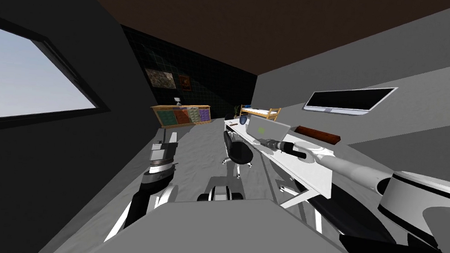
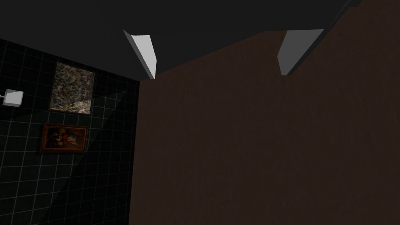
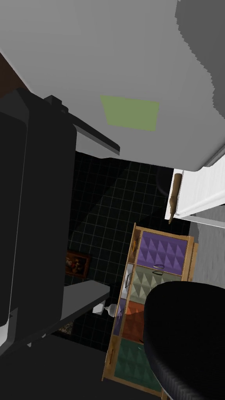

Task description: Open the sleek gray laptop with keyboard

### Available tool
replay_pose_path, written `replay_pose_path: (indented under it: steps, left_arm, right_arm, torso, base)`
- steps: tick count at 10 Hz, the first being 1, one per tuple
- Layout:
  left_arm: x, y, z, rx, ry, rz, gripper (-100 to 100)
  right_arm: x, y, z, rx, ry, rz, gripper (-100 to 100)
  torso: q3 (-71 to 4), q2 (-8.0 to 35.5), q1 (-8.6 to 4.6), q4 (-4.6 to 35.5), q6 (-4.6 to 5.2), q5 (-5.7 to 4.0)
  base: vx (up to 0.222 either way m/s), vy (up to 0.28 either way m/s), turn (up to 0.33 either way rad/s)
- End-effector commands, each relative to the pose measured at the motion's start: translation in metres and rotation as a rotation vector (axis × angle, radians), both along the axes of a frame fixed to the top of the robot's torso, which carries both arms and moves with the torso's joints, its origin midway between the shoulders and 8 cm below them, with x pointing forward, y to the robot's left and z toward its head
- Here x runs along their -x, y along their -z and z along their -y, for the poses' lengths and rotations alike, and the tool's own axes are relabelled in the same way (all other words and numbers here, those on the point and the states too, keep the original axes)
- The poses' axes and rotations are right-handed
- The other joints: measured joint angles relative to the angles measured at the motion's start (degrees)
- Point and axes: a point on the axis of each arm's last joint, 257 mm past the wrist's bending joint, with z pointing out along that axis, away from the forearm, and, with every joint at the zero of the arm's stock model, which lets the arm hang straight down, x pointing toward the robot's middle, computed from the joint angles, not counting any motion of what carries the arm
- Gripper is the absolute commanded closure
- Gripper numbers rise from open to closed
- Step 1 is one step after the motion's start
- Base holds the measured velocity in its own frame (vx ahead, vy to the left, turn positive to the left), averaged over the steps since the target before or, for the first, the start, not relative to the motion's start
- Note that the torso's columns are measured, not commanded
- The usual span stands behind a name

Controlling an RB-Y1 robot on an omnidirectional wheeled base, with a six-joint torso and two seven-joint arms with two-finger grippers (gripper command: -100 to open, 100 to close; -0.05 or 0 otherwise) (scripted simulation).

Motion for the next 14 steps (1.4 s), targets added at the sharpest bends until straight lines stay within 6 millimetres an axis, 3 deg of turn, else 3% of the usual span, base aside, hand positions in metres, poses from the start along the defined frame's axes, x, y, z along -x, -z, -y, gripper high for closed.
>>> replay_pose_path:
  steps: [1,2,4,7,8,9,10,12,14]
  left_arm:
    - [0.000,0.000,0.000,0.000,0.000,0.000,0]
    - [0.000,0.000,0.000,0.000,0.000,0.000,0]
    - [0.000,0.000,0.000,0.000,0.000,0.000,0]
    - [0.000,0.000,0.000,0.000,0.000,0.000,0]
    - [0.000,0.000,0.000,0.000,0.000,0.000,0]
    - [0.000,0.000,0.000,0.000,0.000,0.000,0]
    - [0.000,0.000,0.000,0.000,0.000,0.000,0]
    - [0.000,0.000,0.000,0.000,0.000,0.000,0]
    - [0.000,0.000,0.000,0.000,0.000,0.000,0]
  right_arm:
    - [0.000,-0.028,0.059,0.100,0.071,0.014,-100]
    - [0.002,-0.033,0.064,0.110,0.077,0.016,-100]
    - [0.008,-0.069,0.122,0.213,0.156,0.034,-100]
    - [0.010,-0.073,0.128,0.223,0.164,0.036,-100]
    - [0.015,-0.093,0.152,0.269,0.197,0.046,-100]
    - [0.016,-0.093,0.155,0.271,0.205,0.045,-100]
    - [0.023,-0.112,0.176,0.311,0.235,0.055,-100]
    - [0.024,-0.113,0.179,0.313,0.242,0.054,-100]
    - [0.039,-0.146,0.217,0.380,0.306,0.070,-100]
  torso:
    - [0.0,0.0,-0.01,0.0,-0.01,-0.01]
    - [0.0,0.0,0.03,0.0,-0.03,0.02]
    - [0.0,0.0,0.03,0.0,-0.05,0.01]
    - [0.0,0.0,-0.02,0.0,-0.01,-0.02]
    - [0.0,0.0,-0.02,0.0,-0.03,-0.02]
    - [0.0,0.0,0.03,0.0,-0.04,0.02]
    - [0.0,0.0,0.03,0.0,0.00,0.01]
    - [0.0,0.0,0.02,0.0,-0.02,0.01]
    - [0.0,0.0,0.01,0.0,0.01,0.06]
  base:
    - [0.004,0.010,0.069]
    - [0.006,0.005,0.044]
    - [0.005,0.010,0.087]
    - [0.004,0.004,0.009]
    - [0.001,0.005,0.073]
    - [0.004,0.003,0.041]
    - [0.005,0.007,0.048]
    - [0.002,0.003,0.011]
    - [0.004,0.008,0.066]
